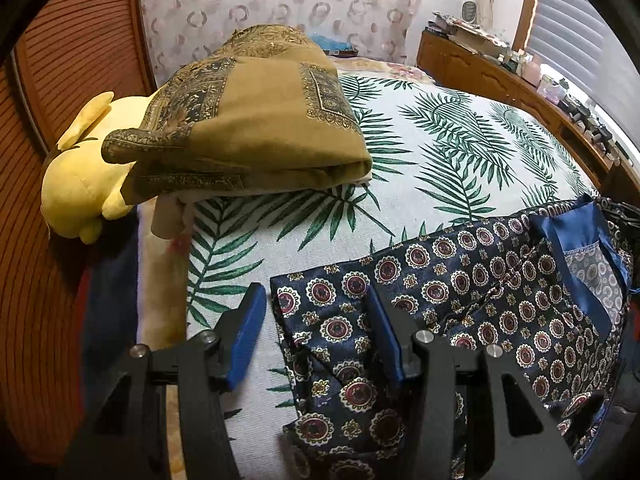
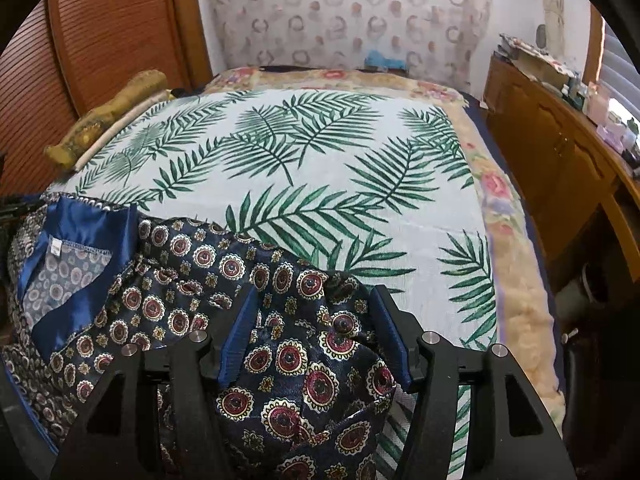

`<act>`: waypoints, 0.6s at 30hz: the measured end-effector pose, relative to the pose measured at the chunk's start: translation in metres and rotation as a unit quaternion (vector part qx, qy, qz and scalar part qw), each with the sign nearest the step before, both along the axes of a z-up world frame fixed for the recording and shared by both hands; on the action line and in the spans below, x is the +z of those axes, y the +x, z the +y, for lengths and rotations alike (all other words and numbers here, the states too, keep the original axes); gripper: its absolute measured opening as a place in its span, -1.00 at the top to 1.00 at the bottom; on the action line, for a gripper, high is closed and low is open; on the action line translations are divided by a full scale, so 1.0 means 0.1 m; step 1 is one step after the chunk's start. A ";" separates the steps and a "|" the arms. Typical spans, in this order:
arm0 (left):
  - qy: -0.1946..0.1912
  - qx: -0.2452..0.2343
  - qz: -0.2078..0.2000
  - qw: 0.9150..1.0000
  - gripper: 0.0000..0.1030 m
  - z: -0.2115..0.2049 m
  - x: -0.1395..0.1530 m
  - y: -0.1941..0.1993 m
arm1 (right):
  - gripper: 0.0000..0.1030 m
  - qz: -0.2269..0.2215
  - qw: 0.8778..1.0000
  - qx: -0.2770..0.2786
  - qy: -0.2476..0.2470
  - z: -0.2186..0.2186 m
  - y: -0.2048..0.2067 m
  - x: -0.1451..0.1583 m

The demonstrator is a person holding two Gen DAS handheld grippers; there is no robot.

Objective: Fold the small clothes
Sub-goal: 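Lower the robe hem and reposition both grippers on the fabric, then grasp the robe edge with both grippers and lift it up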

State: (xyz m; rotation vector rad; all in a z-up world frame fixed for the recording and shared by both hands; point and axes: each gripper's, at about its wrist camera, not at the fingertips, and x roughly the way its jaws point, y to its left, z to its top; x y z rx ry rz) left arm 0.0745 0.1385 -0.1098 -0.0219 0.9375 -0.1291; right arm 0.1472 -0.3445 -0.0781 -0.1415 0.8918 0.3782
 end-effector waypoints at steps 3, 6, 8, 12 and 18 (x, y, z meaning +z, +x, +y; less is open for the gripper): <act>0.000 0.001 0.001 1.000 0.01 0.00 0.00 0.02 | -0.15 0.001 1.000 0.003 -0.008 0.03 0.00 -0.03; 0.002 0.001 0.003 1.000 0.00 0.02 0.00 0.03 | -0.15 0.001 1.000 0.000 -0.015 0.04 0.02 -0.03; 0.003 -0.001 0.004 1.000 0.00 0.02 0.00 0.03 | -0.15 -0.001 1.000 -0.008 -0.022 0.04 0.04 -0.03; -0.001 -0.009 0.002 1.000 0.01 0.01 0.00 0.02 | -0.16 0.002 1.000 -0.012 -0.020 0.03 0.06 -0.04; -0.002 -0.034 0.003 0.999 0.46 -0.08 0.01 -0.03 | 0.37 0.004 1.000 0.024 -0.009 0.06 -0.01 -0.03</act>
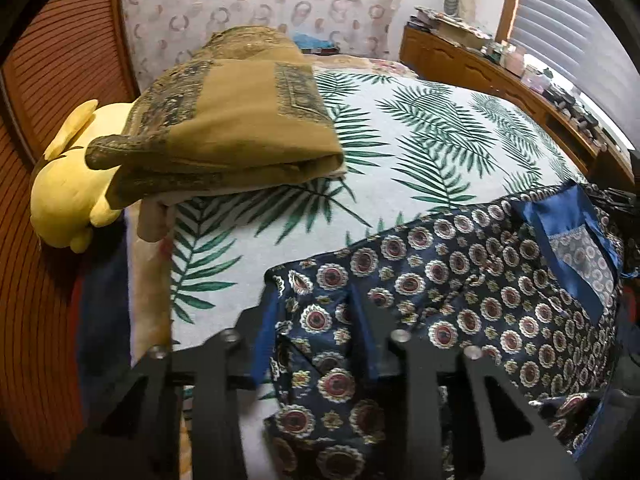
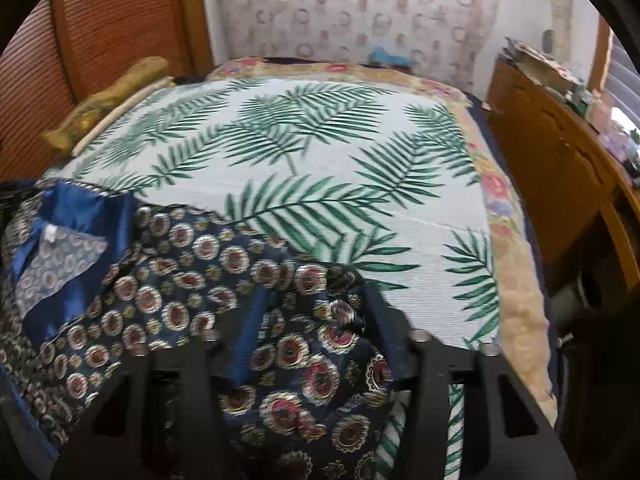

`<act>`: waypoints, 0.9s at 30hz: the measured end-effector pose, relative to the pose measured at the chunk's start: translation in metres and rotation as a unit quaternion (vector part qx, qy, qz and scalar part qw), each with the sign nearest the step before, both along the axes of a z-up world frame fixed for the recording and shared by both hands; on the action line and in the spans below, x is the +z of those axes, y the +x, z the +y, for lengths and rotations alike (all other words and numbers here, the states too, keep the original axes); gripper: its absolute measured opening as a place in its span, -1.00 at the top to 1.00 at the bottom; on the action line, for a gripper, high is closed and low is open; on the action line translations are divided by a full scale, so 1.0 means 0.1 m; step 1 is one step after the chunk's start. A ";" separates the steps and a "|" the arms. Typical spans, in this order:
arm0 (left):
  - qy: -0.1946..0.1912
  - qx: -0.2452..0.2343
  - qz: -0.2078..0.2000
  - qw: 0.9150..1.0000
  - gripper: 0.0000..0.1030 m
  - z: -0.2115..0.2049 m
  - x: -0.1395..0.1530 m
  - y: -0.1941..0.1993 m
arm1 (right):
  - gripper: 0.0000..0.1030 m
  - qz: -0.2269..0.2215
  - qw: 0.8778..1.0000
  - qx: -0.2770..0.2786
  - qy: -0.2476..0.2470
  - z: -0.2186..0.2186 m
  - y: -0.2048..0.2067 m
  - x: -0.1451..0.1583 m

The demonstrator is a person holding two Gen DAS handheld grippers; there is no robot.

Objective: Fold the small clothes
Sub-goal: 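Grasp the robe edge with both grippers and lift it up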

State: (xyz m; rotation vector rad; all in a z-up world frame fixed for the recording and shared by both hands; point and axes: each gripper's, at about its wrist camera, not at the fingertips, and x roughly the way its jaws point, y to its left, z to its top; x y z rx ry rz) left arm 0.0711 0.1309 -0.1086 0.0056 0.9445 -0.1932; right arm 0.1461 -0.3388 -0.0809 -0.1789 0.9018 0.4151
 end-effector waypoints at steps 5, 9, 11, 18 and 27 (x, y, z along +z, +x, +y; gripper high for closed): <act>0.002 -0.007 -0.011 1.000 0.88 -0.07 0.05 -0.08 | 0.75 -0.005 1.000 0.024 0.006 0.06 -0.07 0.03; -0.016 0.004 -0.084 0.996 0.90 -0.15 0.39 -0.36 | 0.81 -0.041 0.999 0.010 0.030 0.00 -0.21 0.20; -0.030 0.001 -0.121 0.992 0.90 -0.20 0.61 -0.52 | 0.82 -0.074 0.996 -0.005 0.055 -0.06 -0.33 0.38; -0.051 -0.002 -0.226 0.973 0.90 -0.29 1.39 -0.88 | 0.85 -0.193 0.977 -0.024 0.083 -0.08 -0.77 1.16; -0.067 0.006 -0.328 0.942 0.91 -0.15 2.33 -0.84 | 0.86 -0.315 0.945 -0.016 0.085 -0.14 -1.03 2.24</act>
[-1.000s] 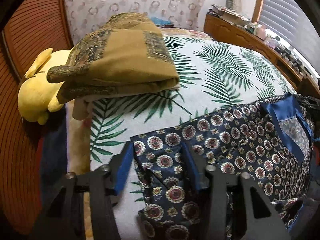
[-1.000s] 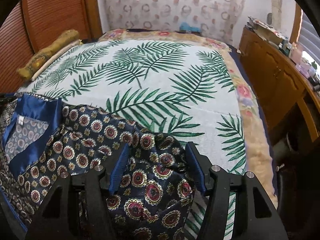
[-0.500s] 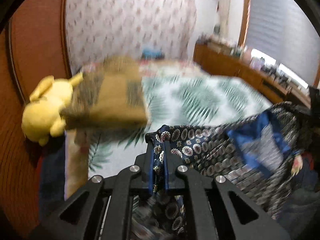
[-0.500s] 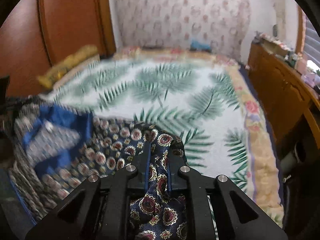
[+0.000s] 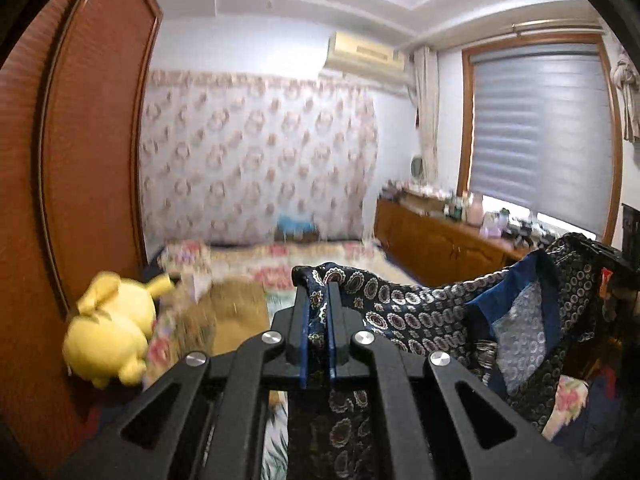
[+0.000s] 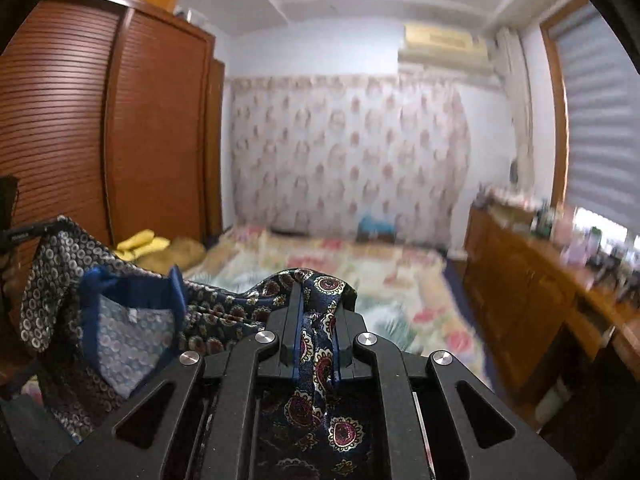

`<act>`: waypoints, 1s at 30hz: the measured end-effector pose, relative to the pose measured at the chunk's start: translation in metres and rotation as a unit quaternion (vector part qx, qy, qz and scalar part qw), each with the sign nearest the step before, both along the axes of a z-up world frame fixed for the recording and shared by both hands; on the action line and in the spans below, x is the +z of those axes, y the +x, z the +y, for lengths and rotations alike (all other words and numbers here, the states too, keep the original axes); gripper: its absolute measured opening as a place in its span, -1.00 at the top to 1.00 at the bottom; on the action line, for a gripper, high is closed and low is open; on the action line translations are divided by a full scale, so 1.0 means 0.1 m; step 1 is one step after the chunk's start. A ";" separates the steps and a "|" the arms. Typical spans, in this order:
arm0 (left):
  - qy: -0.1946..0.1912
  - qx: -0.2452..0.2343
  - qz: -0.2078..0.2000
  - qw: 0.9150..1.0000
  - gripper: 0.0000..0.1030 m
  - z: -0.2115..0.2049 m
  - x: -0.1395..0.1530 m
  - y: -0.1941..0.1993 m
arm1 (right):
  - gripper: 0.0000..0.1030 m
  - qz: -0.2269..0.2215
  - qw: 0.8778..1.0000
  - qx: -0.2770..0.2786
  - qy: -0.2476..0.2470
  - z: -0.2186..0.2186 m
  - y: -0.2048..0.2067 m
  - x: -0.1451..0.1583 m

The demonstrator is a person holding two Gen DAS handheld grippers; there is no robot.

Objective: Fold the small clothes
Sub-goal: 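Grasp the robe edge with both grippers and lift it up, then carry the lifted robe edge over the robe body with both grippers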

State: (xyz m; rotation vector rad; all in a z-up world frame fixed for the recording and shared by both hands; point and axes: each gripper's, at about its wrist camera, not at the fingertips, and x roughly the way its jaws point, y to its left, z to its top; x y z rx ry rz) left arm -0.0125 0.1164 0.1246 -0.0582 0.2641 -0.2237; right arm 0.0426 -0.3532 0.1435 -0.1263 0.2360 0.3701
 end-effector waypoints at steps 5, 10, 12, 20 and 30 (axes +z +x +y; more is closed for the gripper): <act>0.014 0.017 -0.035 0.999 0.92 0.06 0.42 0.22 | 0.86 -0.053 0.999 -0.004 -0.012 0.04 0.06 0.54; 0.019 0.033 -0.035 0.999 0.91 0.13 0.57 0.61 | 0.86 -0.071 0.997 -0.009 -0.024 0.08 0.28 0.85; 0.024 0.044 -0.024 0.998 0.91 0.13 0.54 0.81 | 0.86 -0.066 0.997 -0.013 -0.031 0.13 0.45 0.88; 0.049 0.072 0.094 0.992 0.91 0.17 -0.37 1.74 | 0.86 0.036 0.996 -0.025 -0.079 0.37 1.37 0.16; 0.069 0.089 0.169 0.979 0.85 -0.03 -1.18 2.29 | 0.85 0.158 0.980 -0.042 -0.110 0.56 2.31 -1.18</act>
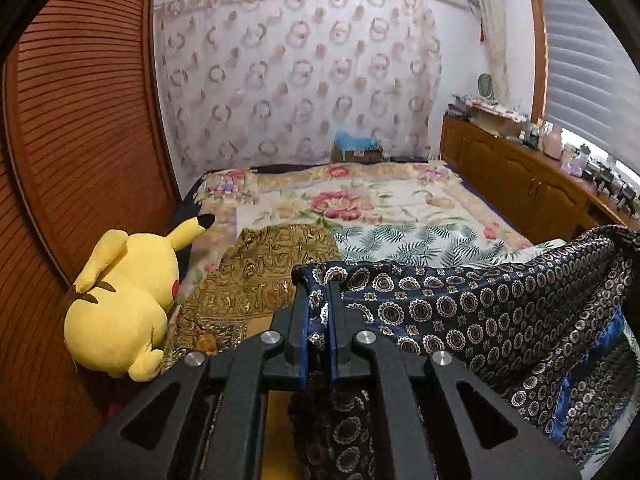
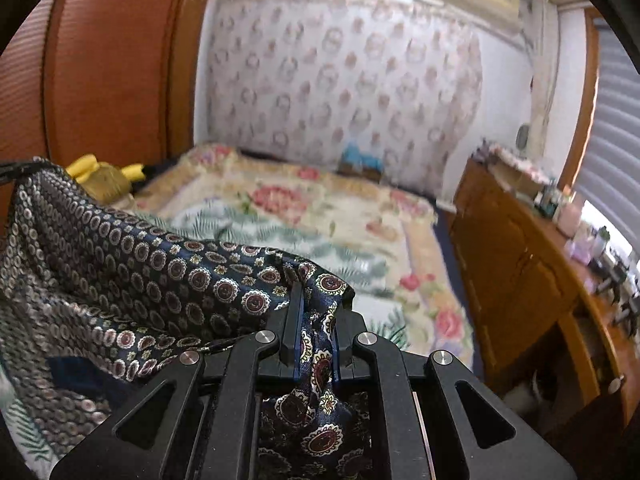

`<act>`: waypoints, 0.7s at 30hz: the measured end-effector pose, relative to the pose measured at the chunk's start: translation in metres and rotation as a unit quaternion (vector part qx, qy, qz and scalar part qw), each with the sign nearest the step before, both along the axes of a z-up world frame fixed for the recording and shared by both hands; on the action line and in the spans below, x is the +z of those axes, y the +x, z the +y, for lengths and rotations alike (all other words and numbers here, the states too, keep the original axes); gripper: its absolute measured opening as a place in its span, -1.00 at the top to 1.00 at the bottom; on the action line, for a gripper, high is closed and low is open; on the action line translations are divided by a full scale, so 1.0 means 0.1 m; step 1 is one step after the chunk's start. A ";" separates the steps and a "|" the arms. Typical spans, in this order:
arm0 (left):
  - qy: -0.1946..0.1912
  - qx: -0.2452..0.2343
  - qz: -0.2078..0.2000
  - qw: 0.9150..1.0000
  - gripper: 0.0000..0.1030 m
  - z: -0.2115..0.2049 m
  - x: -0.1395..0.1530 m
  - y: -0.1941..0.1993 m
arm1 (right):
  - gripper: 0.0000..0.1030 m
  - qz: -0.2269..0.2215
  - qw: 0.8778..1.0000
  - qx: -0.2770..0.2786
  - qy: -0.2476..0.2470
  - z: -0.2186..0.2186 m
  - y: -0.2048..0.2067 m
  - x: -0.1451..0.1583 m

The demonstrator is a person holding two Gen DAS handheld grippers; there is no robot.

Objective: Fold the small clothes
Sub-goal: 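Carry the lifted robe edge over the robe body with both grippers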

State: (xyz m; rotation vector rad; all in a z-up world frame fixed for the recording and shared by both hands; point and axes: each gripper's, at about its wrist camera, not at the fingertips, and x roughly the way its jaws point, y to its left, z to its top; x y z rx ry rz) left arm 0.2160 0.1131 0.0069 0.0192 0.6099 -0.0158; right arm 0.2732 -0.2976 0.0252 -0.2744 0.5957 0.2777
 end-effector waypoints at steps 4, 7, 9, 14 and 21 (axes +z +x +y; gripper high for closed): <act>-0.005 -0.010 0.013 1.000 0.67 0.01 0.00 -0.03 | 0.63 0.033 0.999 -0.024 0.004 0.01 0.15 -0.19; -0.005 -0.016 0.012 1.000 0.43 0.06 0.03 -0.15 | 0.45 0.037 0.999 -0.030 0.009 -0.03 0.10 -0.21; -0.006 -0.020 0.011 1.000 0.31 0.05 0.02 -0.28 | 0.22 0.035 0.999 -0.023 0.010 -0.01 -0.02 -0.20; -0.015 -0.038 0.014 0.999 0.04 0.00 -0.12 -0.68 | 0.02 0.034 0.999 -0.003 0.019 0.01 -0.32 -0.20; -0.035 -0.047 0.040 0.997 0.01 -0.11 -0.40 -1.09 | 0.01 0.067 0.996 0.029 0.046 0.25 -0.56 -0.42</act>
